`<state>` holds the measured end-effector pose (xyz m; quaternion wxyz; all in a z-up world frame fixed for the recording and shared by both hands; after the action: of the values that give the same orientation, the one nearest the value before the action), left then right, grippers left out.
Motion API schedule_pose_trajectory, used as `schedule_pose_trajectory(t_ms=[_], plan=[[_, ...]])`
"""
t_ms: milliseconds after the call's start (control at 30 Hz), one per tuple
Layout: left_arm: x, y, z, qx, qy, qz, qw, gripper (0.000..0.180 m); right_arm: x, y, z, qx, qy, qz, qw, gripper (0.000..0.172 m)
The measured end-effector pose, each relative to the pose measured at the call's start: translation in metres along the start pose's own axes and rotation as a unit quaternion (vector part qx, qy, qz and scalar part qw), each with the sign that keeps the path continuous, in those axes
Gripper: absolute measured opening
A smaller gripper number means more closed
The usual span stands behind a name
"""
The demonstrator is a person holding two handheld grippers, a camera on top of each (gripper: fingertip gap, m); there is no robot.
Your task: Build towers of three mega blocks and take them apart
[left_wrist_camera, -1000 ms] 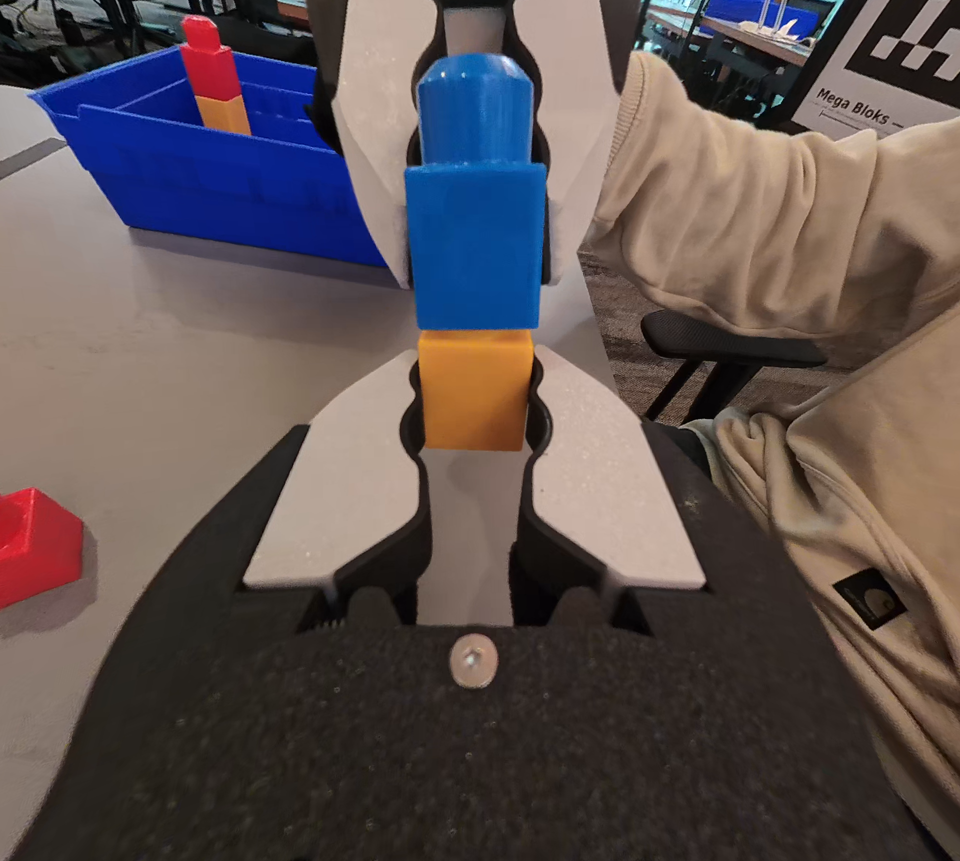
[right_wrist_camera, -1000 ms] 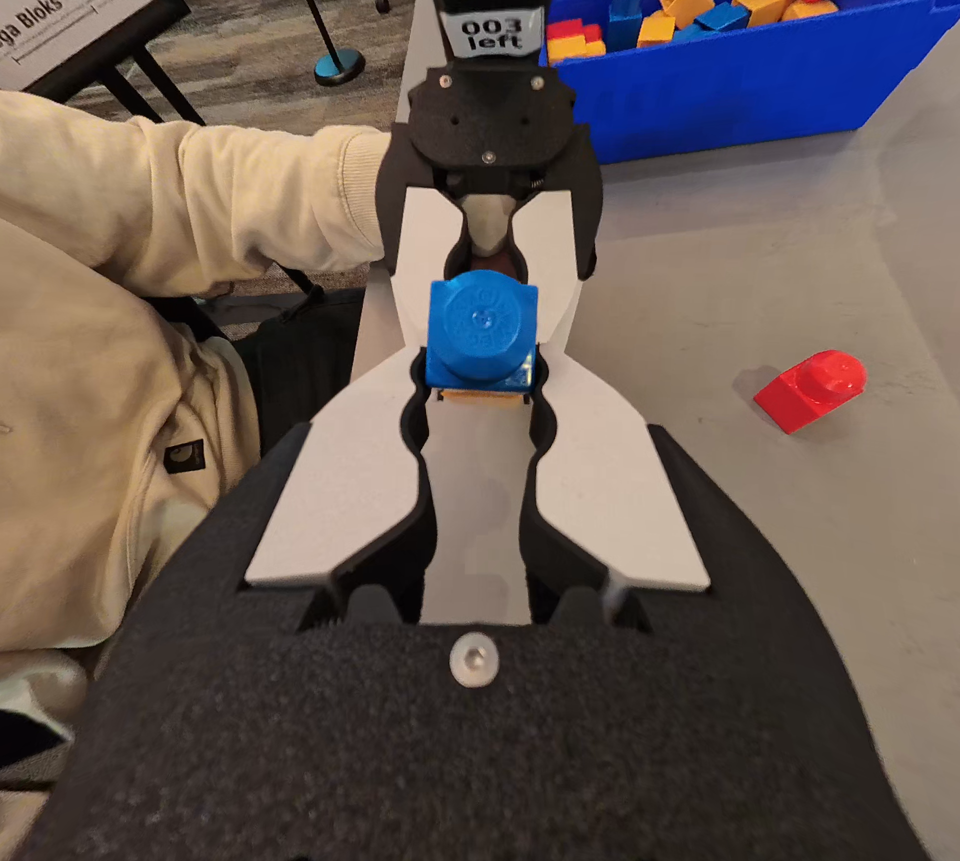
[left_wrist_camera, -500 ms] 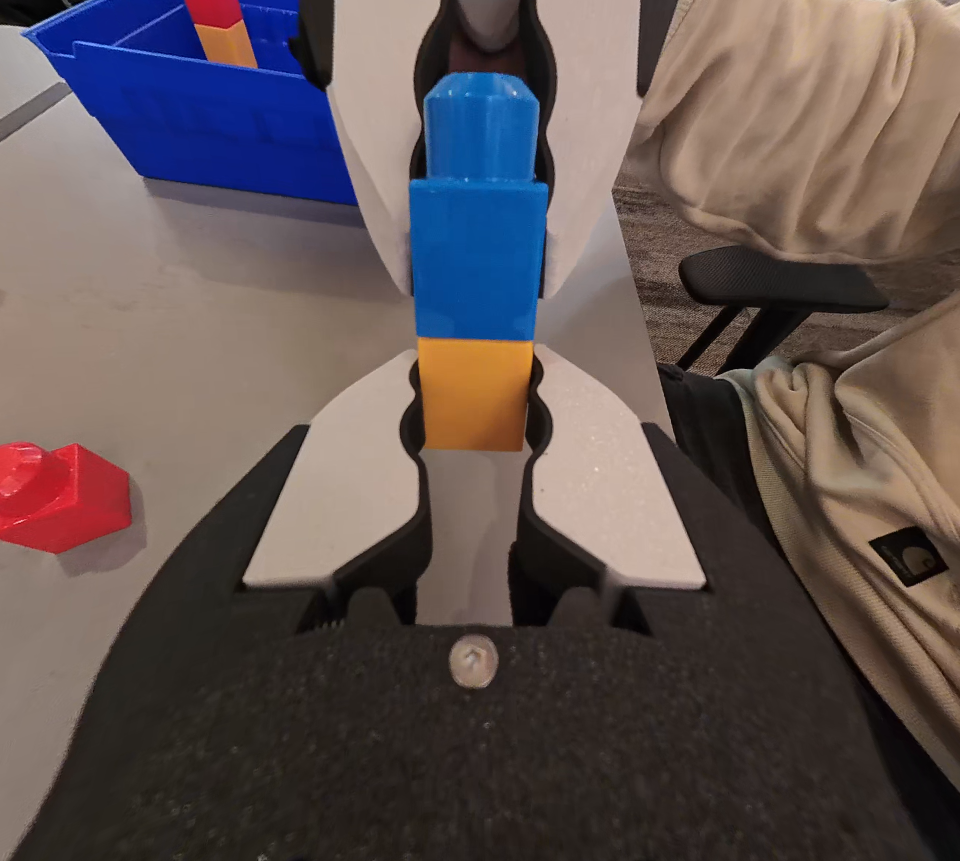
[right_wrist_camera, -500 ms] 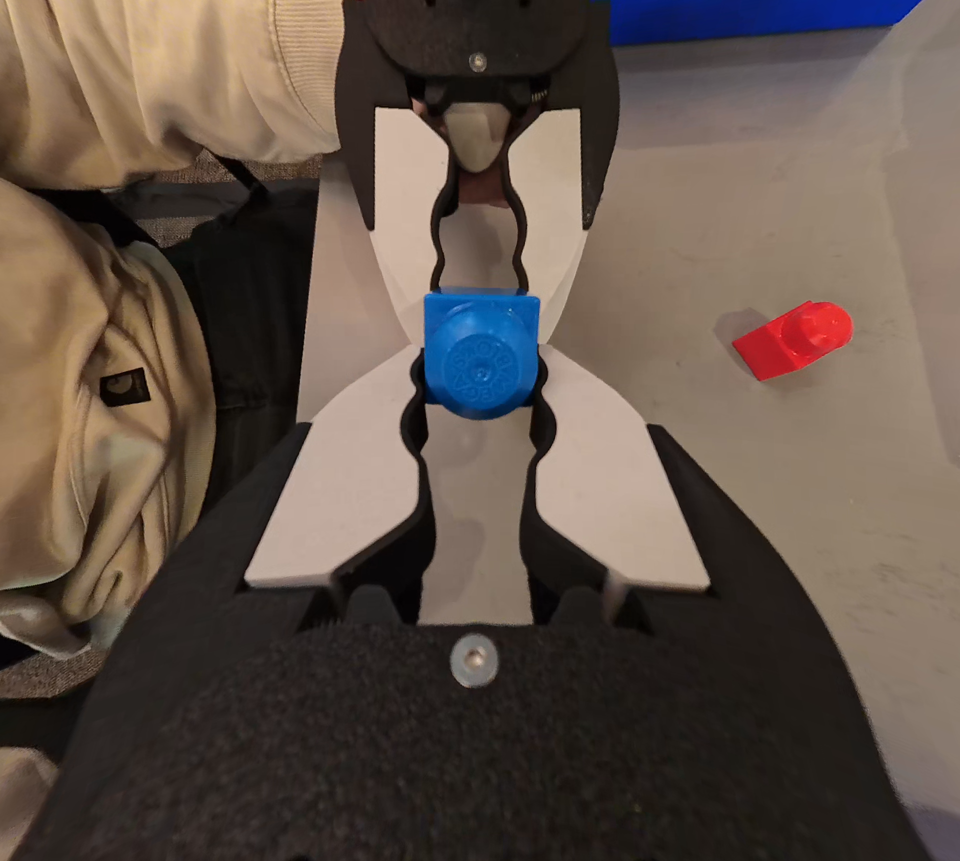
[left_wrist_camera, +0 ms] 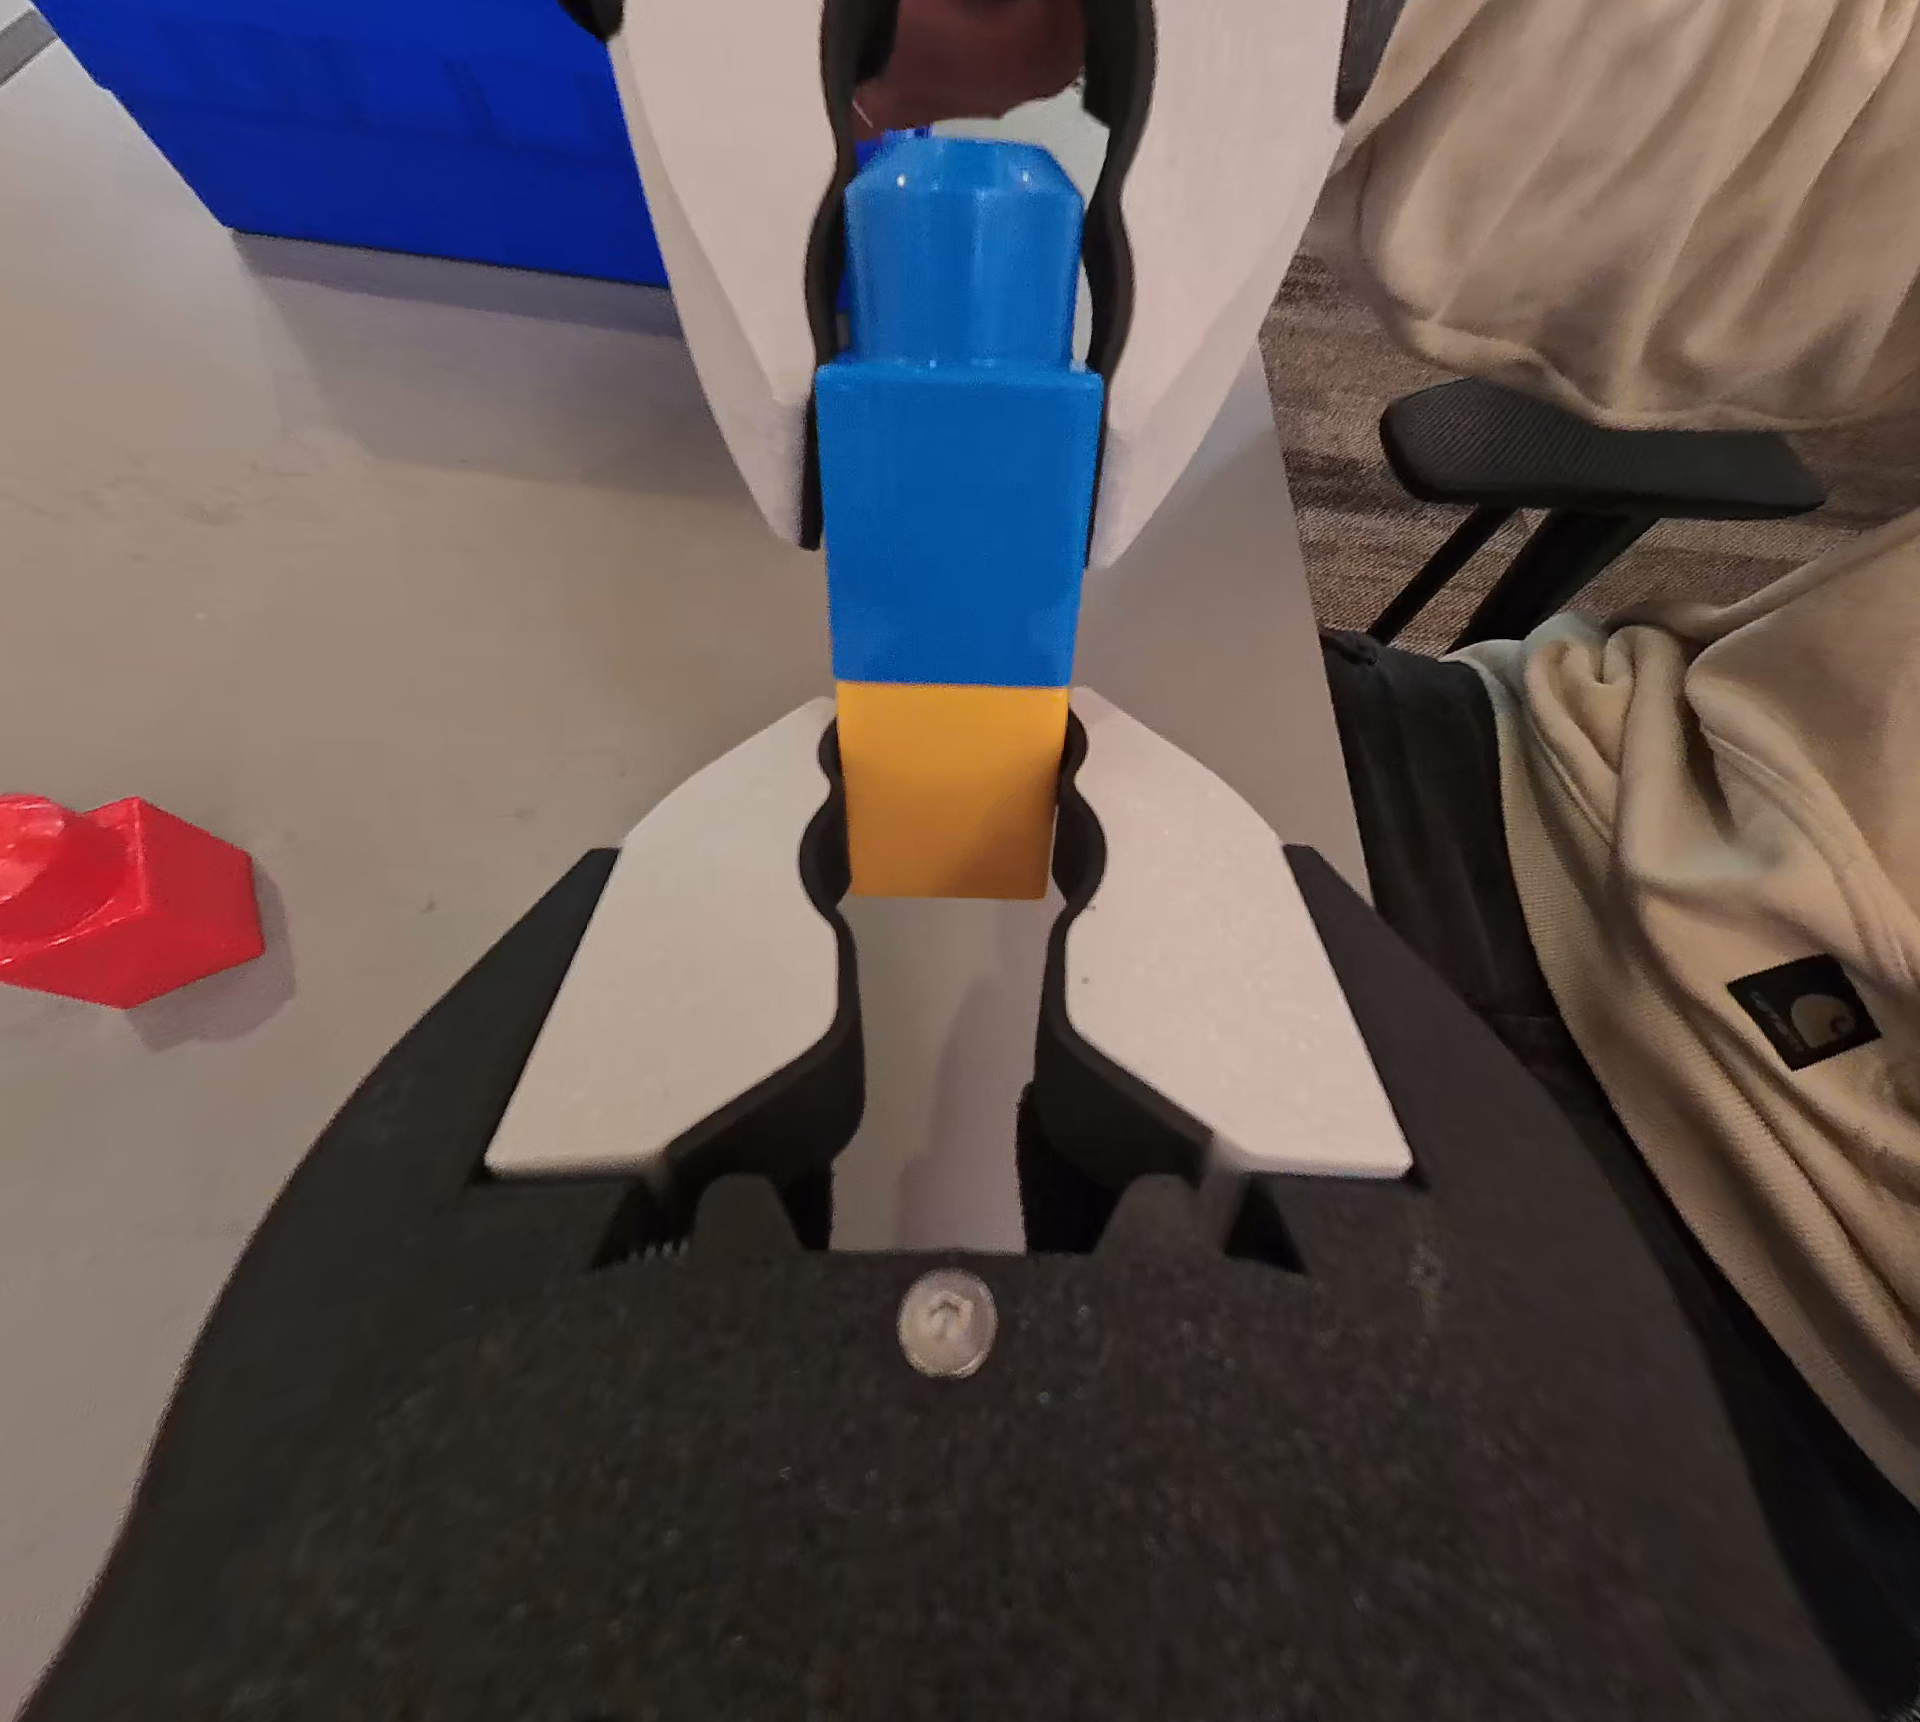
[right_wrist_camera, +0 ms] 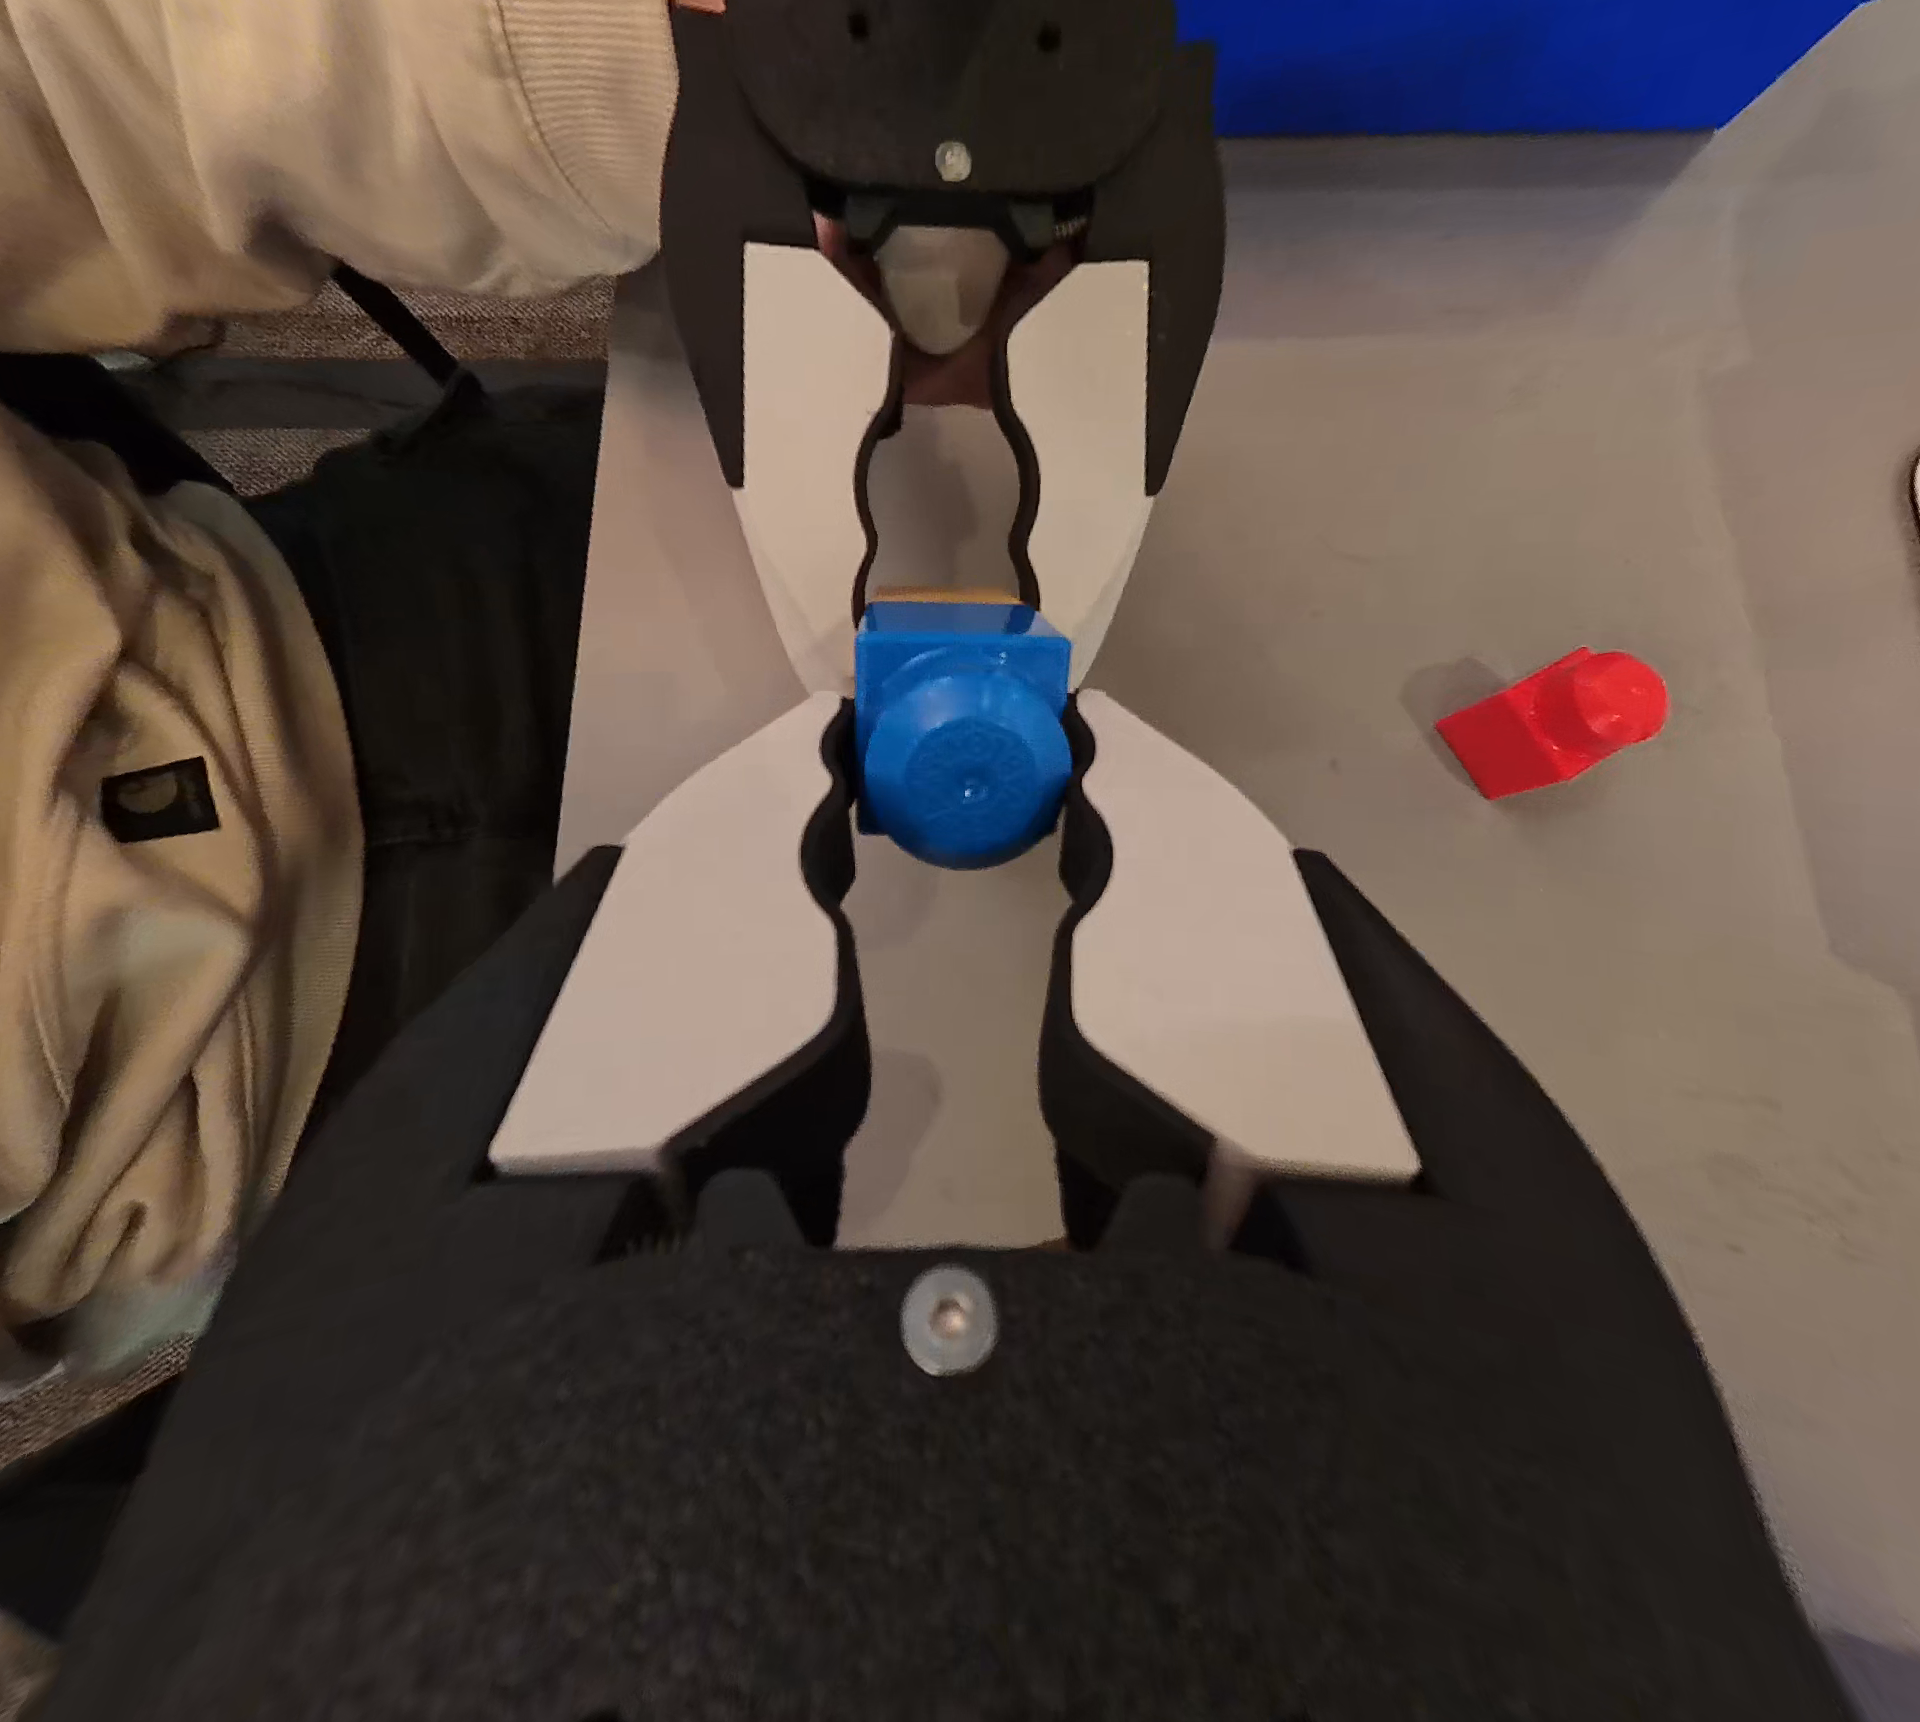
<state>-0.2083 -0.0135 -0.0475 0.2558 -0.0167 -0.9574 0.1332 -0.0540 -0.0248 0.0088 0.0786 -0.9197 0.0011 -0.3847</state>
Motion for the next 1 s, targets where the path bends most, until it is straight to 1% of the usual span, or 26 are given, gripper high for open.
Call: schedule_pose_trajectory(t_ms=[67, 133, 233, 367, 500, 667, 733, 900, 1000], plan=[[0.002, -0.002, -0.001, 0.003, -0.02, 0.001, 1.0, 0.036, 0.005, -0.001, -0.001, 0.001, -0.022, 0.002, 1.0, 0.037], [0.006, -0.003, -0.003, 0.009, -0.054, 0.003, 0.998, 0.036, 0.01, -0.002, 0.001, -0.005, -0.05, 0.003, 0.999, 0.036], [0.012, -0.003, -0.002, 0.022, -0.096, 0.023, 0.995, 0.037, 0.015, -0.002, 0.004, -0.012, -0.09, 0.004, 0.996, 0.036], [0.012, -0.001, 0.004, 0.034, -0.126, 0.051, 0.99, 0.037, 0.016, -0.001, 0.01, -0.02, -0.111, 0.003, 0.994, 0.036], [0.007, 0.0, 0.009, 0.022, -0.105, 0.039, 0.993, 0.036, 0.01, 0.0, 0.016, -0.023, -0.087, -0.006, 0.996, 0.036], [0.003, 0.0, 0.011, 0.013, -0.059, 0.031, 0.998, 0.035, 0.004, 0.002, 0.019, -0.014, -0.061, -0.01, 0.998, 0.036], [0.001, 0.001, 0.011, 0.012, -0.054, 0.027, 0.998, 0.035, 0.004, 0.002, 0.02, -0.011, -0.056, -0.014, 0.998, 0.036], [-0.002, 0.001, 0.015, 0.013, -0.054, 0.016, 0.998, 0.035, 0.001, 0.002, 0.022, -0.01, -0.051, -0.008, 0.999, 0.036], [0.011, 0.001, 0.016, 0.016, -0.101, -0.009, 0.995, 0.036, 0.002, 0.0, 0.019, -0.036, -0.075, 0.029, 0.996, 0.038]])
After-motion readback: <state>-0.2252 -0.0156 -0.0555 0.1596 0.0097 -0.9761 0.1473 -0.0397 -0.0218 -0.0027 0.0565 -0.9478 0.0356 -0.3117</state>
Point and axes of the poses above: each gripper's, where its closed fingertips meet, x back along the fingers, z out of its underside, y = z × x across the jaws, the point moved 10 cm from there along x, back along the fingers, and after that the axes turned 12 degrees about x, right-handed, at the moved point
